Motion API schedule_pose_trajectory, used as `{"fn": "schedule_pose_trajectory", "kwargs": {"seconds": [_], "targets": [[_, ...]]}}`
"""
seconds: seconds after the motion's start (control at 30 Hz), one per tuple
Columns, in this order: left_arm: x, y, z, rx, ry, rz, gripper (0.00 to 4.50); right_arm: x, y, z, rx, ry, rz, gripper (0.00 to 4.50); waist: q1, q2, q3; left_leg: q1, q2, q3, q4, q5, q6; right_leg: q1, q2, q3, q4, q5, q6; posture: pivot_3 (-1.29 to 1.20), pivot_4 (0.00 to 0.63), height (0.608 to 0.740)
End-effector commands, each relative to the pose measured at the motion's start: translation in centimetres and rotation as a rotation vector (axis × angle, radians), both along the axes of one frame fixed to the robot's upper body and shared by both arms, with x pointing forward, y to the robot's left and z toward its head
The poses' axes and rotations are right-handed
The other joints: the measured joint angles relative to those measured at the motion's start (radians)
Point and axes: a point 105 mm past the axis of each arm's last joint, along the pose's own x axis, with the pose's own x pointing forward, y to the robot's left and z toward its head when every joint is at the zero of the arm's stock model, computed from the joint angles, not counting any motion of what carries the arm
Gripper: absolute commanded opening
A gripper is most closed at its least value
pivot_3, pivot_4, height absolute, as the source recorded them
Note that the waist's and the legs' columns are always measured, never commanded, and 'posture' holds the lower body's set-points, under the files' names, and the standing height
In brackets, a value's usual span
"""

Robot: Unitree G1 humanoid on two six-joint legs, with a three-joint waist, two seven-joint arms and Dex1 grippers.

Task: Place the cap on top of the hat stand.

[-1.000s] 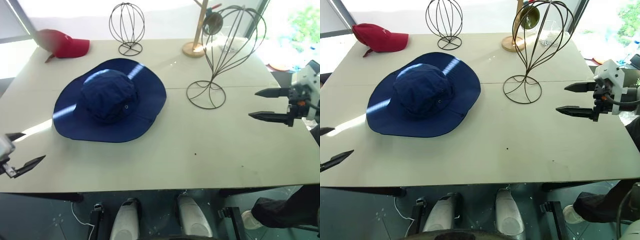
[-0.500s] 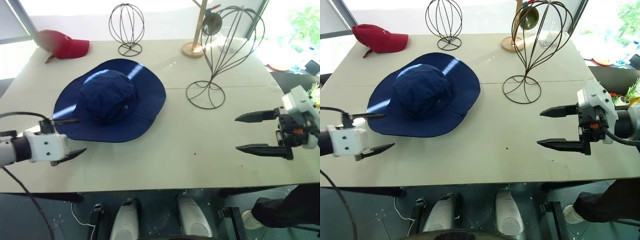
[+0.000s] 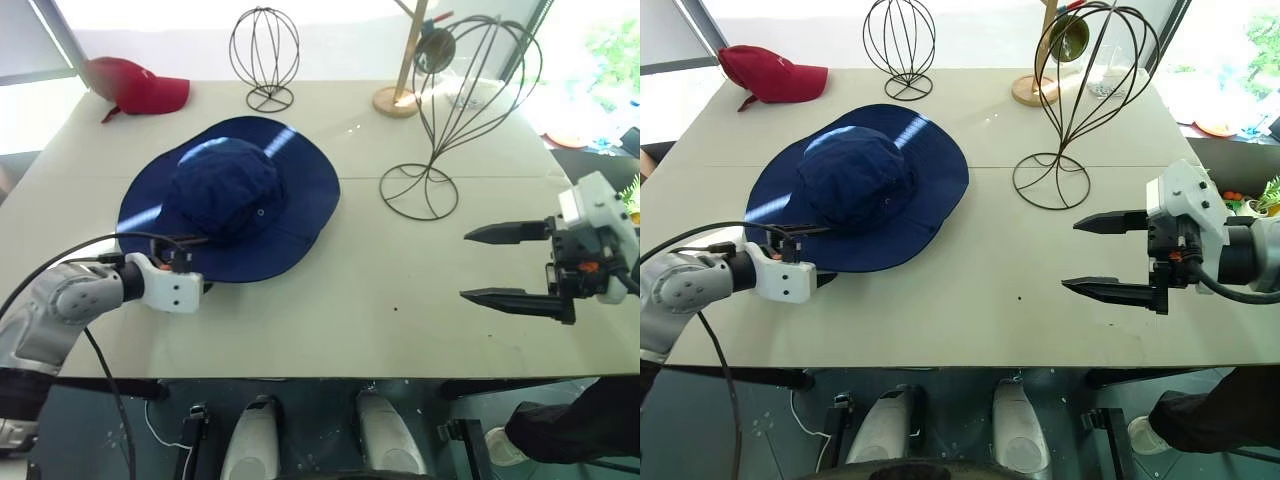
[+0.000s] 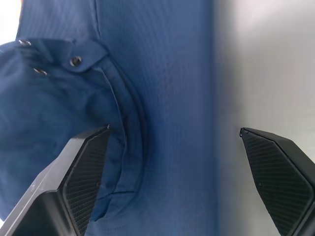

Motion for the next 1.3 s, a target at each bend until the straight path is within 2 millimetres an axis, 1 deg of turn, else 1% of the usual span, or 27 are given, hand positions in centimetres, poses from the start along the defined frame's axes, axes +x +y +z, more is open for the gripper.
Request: {"fn": "schedule_pose_trajectory", "kwargs": {"seconds": [0.03,0.13,0.23,0.27,0.37,0.47,0.5,0.53,0.6,0.7,0.73,0.77,0.83,0.93,1.0,1.1,1.17,1.3], "targets": [[1.2,-0.3,0.7,-0.009,-0.07,0.02,4.42,-0.5,0.3,1.8,-0.001,-0.073,0.01,4.5,0.001,0.0,0.0,0.0,0.0,0.0,0.0,0.0,0.0,0.0,0.0,0.0,0.0,0.0,0.0,0.0,0.15,0.739],[1.7,-0.5,0.3,-0.007,-0.076,0.023,4.42,-0.4,0.4,2.2,0.007,-0.08,0.007,4.5,0.001,0.0,0.0,0.0,0.0,0.0,0.001,0.0,0.0,0.001,0.0,0.0,0.0,0.0,0.0,0.0,0.15,0.739],[2.2,-0.7,0.5,-0.021,-0.098,0.026,3.59,-0.3,0.5,2.6,0.02,-0.084,-0.003,4.5,0.002,0.0,0.0,0.0,0.0,0.0,0.001,0.0,0.0,0.001,0.0,0.0,0.0,0.0,0.0,0.0,0.15,0.739],[2.4,-0.8,0.7,-0.03,-0.102,0.03,3.2,-0.2,0.5,2.7,0.024,-0.085,-0.008,4.5,0.002,0.0,0.0,0.0,0.0,0.0,0.001,0.0,0.0,0.001,0.0,0.0,0.001,0.0,0.0,0.0,0.15,0.739],[2.8,-0.9,1.2,-0.059,-0.109,0.04,1.72,-0.2,0.5,2.9,0.048,-0.069,-0.021,4.5,0.003,0.0,0.0,0.0,0.0,0.0,0.002,0.0,0.0,0.001,0.0,0.0,0.001,0.0,0.0,0.0,0.15,0.739],[3.4,-1.6,2.6,-0.126,-0.122,0.044,0.18,-0.1,0.3,3.4,0.052,-0.101,-0.038,4.5,0.005,0.0,0.0,0.0,0.0,-0.001,0.002,0.0,0.0,0.001,0.0,0.0,0.001,0.0,0.0,0.0,0.15,0.739],[3.6,-1.8,3.2,-0.158,-0.123,0.049,0.08,0.0,0.2,3.5,0.05,-0.118,-0.053,4.5,0.006,0.0,0.0,0.0,0.0,-0.001,0.002,0.0,0.0,0.001,0.0,0.0,0.001,0.0,0.001,0.0,0.15,0.739],[3.8,-2.0,3.8,-0.196,-0.119,0.056,0.08,0.1,0.1,3.6,0.051,-0.132,-0.065,4.5,0.006,0.0,0.0,-0.001,0.0,-0.001,0.002,0.0,0.0,0.001,0.0,0.0,0.001,0.0,0.001,0.0,0.15,0.739],[4.2,-2.9,5.5,-0.334,-0.078,0.079,0.08,0.2,-0.2,4.0,0.053,-0.161,-0.085,4.5,0.007,0.0,0.0,-0.001,0.0,-0.001,0.003,0.0,0.0,0.001,0.0,0.0,0.001,0.0,0.001,0.0,0.15,0.739],[4.8,-4.6,9.4,-0.53,-0.041,0.079,0.08,0.1,-1.0,4.7,0.069,-0.188,-0.13,4.5,0.014,-0.001,0.0,-0.003,0.0,-0.002,0.006,0.0,0.0,0.001,0.001,-0.001,0.001,0.001,0.002,0.0,0.15,0.739],[4.9,-5.2,10.7,-0.57,-0.039,0.065,0.08,0.1,-1.3,4.9,0.073,-0.197,-0.145,4.5,0.019,-0.001,0.0,-0.004,0.0,-0.003,0.007,0.0,0.0,0.001,0.002,-0.001,0.002,0.002,0.003,0.0,0.15,0.739],[5.2,-5.9,12.5,-0.619,-0.037,0.051,0.08,0.0,-1.6,5.1,0.075,-0.207,-0.161,4.5,0.022,-0.001,0.0,-0.005,0.0,-0.004,0.009,0.0,0.0,0.001,0.003,-0.001,0.002,0.002,0.004,0.0,0.15,0.739],[5.5,-7.1,15.0,-0.684,-0.024,0.023,0.08,-0.2,-2.1,5.4,0.073,-0.223,-0.185,4.5,0.025,-0.001,0.0,-0.005,0.0,-0.004,0.01,0.0,0.0,0.002,0.003,-0.001,0.002,0.003,0.005,0.0,0.15,0.739],[5.8,-9.4,18.5,-0.704,-0.042,-0.07,0.08,-0.4,-2.7,5.7,0.074,-0.248,-0.214,4.5,0.029,-0.001,0.0,-0.004,0.0,-0.005,0.011,0.0,0.0,0.004,0.003,-0.001,0.001,0.003,0.005,0.0,0.15,0.739],[6.1,-11.0,20.3,-0.691,-0.077,-0.132,0.08,-0.5,-2.9,6.0,0.084,-0.261,-0.228,4.5,0.028,-0.001,0.0,-0.004,0.0,-0.005,0.011,0.0,0.0,0.004,0.003,-0.001,0.001,0.003,0.005,0.0,0.15,0.739],[6.6,-13.2,22.6,-0.679,-0.116,-0.206,0.08,-0.6,-3.2,6.2,0.093,-0.276,-0.251,4.5,0.028,-0.001,0.0,-0.004,0.0,-0.005,0.011,0.0,0.0,0.005,0.003,-0.001,0.001,0.002,0.005,0.0,0.15,0.739],[6.8,-14.4,23.7,-0.666,-0.139,-0.244,0.08,-0.6,-3.5,6.2,0.09,-0.284,-0.269,4.5,0.028,-0.001,0.0,-0.004,0.0,-0.005,0.011,0.0,0.001,0.005,0.003,-0.001,0.001,0.002,0.005,0.0,0.15,0.739],[7.3,-17.2,26.5,-0.644,-0.229,-0.311,0.08,-1.1,-5.1,6.7,0.09,-0.313,-0.345,4.5,0.029,-0.002,0.001,-0.004,-0.001,-0.005,0.011,-0.001,0.001,0.004,0.003,-0.001,0.0,0.002,0.006,0.0,0.15,0.739]]}}
